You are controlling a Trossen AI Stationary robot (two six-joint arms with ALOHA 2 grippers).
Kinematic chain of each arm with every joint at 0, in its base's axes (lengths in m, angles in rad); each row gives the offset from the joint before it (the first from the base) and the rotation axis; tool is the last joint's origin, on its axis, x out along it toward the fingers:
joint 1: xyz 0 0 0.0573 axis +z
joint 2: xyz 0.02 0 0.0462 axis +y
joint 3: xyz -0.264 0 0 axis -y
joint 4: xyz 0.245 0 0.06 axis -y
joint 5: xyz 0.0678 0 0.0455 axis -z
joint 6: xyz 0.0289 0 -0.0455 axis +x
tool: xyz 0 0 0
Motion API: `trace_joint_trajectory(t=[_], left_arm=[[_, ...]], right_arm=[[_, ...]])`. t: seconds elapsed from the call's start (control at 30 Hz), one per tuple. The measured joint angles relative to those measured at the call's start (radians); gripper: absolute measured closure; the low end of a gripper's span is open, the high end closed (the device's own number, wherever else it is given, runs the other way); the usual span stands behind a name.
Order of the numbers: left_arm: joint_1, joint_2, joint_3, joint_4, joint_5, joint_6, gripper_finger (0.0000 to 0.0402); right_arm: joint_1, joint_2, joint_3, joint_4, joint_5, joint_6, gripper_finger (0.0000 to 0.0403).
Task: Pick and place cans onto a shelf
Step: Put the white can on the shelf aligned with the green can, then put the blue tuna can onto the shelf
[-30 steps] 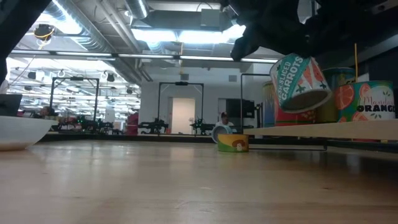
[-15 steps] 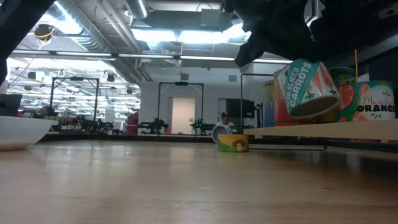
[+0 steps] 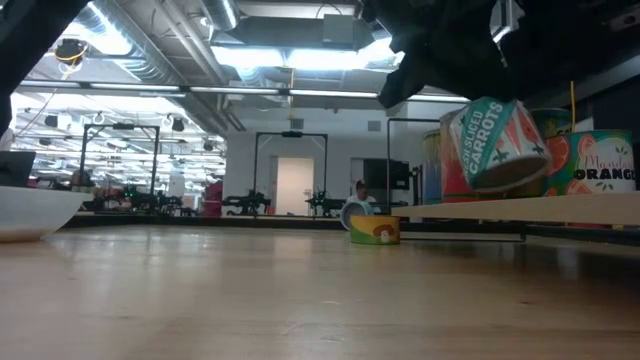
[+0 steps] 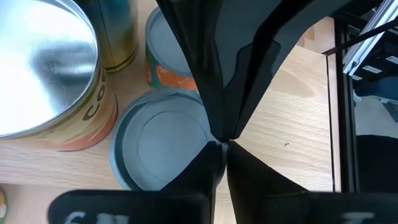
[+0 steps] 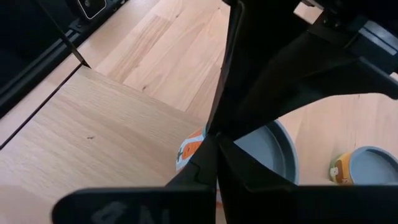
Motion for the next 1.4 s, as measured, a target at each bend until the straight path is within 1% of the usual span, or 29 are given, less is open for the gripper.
trace_joint_trajectory(t=[0.27, 0.4, 0.67, 1.07, 1.4], left_arm=[[0.002, -0.001, 0.002, 0.006, -0.008, 0.022, 0.0336], [0.002, -0.001, 0.002, 0.018, -0.009, 0.034, 0.0320], [0.002, -0.001, 0.002, 0.018, -0.013, 0.050, 0.0321], [0.001, -0.001, 0.000, 0.017, -0.011, 0.049, 0.0315], [0.005, -0.001, 0.000, 0.016, -0.009, 0.055, 0.0315]], right_arm=[[-0.001, 0.003, -0.003, -0.049, -0.042, 0.018, 0.0400], [-0.001, 0.004, -0.004, -0.059, -0.042, 0.019, 0.0400], [-0.001, 0.003, -0.003, -0.052, -0.038, 0.009, 0.0396], [-0.001, 0.002, -0.003, -0.049, -0.036, 0.009, 0.0332], [-0.001, 0.002, -0.002, -0.048, -0.035, 0.009, 0.0329]])
